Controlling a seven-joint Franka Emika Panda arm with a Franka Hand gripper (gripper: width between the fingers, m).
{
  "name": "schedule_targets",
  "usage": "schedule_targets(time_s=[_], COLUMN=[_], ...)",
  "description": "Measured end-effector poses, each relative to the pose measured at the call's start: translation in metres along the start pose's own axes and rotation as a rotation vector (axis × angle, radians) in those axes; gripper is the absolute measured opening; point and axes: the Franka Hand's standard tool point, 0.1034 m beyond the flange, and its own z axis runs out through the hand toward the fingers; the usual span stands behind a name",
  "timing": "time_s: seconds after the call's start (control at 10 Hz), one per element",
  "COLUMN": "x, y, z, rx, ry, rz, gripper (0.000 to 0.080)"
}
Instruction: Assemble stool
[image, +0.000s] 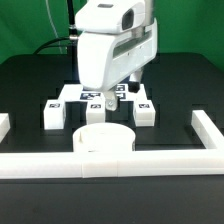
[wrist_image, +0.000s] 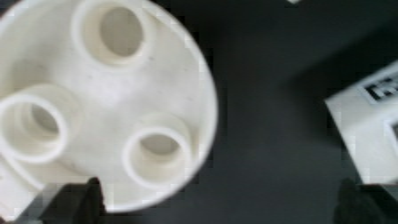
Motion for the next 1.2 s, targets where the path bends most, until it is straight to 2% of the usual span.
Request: schedule_targets(time_s=[0.1,0.5,0.6,0.9,1.2], x=[-0.001,0.000,-0.002,-0.008,-0.017], y=[0.010,0.008,0.008,-0.002,-0.006], z=[0.006,0.007,0.014,0.026,0.043], rx=[0.002,0.003,-0.004,0.012,0.041], ry=[0.001,0.001,0.007,0.002,-0.006], rz=[-0.009,-0.005,-0.024,-0.010,-0.011], gripper=[0.0649,0.0649,0.0649,0.0649,0.0649])
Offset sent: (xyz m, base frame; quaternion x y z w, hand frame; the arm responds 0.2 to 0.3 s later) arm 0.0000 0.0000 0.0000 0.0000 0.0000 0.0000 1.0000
